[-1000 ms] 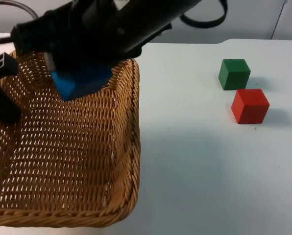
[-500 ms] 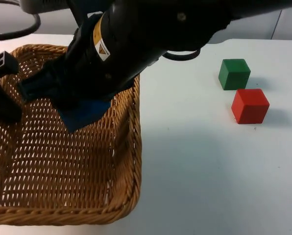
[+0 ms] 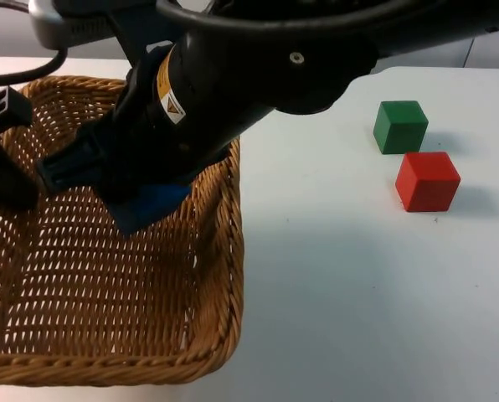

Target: Pick up the basket with the left hand and place the blue cube into the basket with the right hand.

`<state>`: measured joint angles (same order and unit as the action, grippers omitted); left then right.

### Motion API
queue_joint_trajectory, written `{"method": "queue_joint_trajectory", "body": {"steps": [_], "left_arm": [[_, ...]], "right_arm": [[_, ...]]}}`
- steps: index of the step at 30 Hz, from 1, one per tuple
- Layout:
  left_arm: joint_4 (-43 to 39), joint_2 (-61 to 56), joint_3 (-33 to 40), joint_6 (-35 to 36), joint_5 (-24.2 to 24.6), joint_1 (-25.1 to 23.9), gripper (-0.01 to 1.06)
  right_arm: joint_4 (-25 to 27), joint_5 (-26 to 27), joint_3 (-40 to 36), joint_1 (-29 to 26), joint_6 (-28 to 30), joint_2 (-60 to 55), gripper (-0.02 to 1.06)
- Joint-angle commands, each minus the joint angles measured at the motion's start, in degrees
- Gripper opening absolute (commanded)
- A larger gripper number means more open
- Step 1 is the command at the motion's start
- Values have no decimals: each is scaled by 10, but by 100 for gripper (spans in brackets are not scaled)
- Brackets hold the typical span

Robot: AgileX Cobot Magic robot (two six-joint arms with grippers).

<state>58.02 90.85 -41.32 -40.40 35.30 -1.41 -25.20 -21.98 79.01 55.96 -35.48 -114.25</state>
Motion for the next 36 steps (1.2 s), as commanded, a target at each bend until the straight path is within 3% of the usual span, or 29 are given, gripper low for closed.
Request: {"method": "queue_joint_trajectory", "body": {"steps": [1, 5, 14, 24, 28, 36], "left_arm": [[17, -1, 1, 3, 10, -2, 0], [17, -1, 1, 3, 11, -2, 0], [17, -1, 1, 3, 9, -2, 0], [31, -1, 1, -6, 0, -2, 0], [85, 6, -5, -57, -5, -2, 0], [88, 52, -46, -62, -5, -2, 0]], "right_arm": [[-3, 5, 5, 0, 0, -5, 60], [-6, -14, 5, 0, 7, -3, 79], [-6, -25, 5, 0, 33, 38, 79], [-8, -37, -13, 0, 79, 185, 78], [-39, -17, -95, 0, 78, 278, 76], [-45, 54, -256, 1, 74, 433, 76]]}}
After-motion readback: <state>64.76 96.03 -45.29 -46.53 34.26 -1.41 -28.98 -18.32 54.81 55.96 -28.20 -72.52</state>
